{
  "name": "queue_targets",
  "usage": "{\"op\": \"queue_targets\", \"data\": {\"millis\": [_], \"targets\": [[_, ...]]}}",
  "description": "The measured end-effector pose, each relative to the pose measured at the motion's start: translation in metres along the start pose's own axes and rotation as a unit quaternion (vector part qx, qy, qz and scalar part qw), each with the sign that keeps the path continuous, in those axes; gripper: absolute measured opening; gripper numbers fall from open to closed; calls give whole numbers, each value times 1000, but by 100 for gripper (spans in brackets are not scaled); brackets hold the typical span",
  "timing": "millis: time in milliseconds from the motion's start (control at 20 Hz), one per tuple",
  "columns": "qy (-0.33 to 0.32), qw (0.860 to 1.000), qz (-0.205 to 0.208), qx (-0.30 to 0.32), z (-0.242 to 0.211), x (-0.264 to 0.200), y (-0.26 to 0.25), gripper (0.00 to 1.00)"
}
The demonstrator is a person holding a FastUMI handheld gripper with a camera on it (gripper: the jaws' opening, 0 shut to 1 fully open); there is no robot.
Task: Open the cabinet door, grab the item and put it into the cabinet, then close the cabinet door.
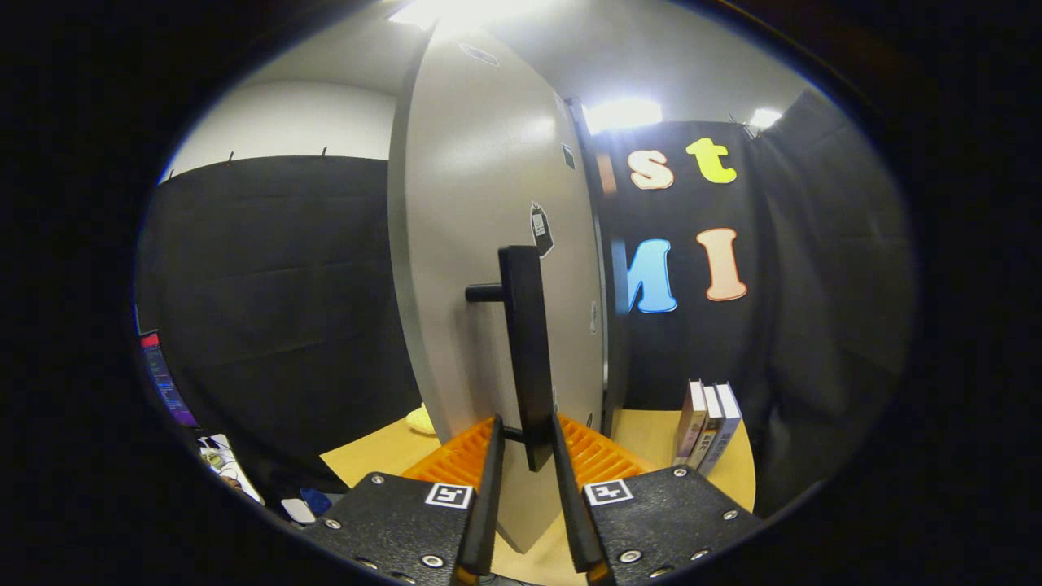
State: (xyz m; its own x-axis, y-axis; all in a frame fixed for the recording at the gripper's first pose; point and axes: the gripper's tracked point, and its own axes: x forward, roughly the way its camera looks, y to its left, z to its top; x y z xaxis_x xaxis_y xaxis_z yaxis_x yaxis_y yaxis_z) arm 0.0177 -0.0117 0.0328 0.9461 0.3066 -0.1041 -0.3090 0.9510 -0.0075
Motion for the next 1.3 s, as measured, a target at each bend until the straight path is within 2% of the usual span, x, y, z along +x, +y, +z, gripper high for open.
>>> {"op": "queue_targets", "data": {"millis": [100,250,350,400,450,550,950,1150,1300], "targets": [[-4,1000,-27,12,2,-5,-10,41],[-7,997,-75,33,-1,-11,-27,68],[-12,994,-103,34,-1,-18,-35,78],[-17,992,-121,30,-1,-20,-40,81],[-24,990,-141,16,-1,-23,-44,89],[-38,983,-181,-15,-1,-30,-48,94],[-90,965,-244,-15,-25,-69,-3,94],[-103,969,-225,-1,-55,-63,60,93],[-79,977,-197,-26,-117,-32,107,93]]}}
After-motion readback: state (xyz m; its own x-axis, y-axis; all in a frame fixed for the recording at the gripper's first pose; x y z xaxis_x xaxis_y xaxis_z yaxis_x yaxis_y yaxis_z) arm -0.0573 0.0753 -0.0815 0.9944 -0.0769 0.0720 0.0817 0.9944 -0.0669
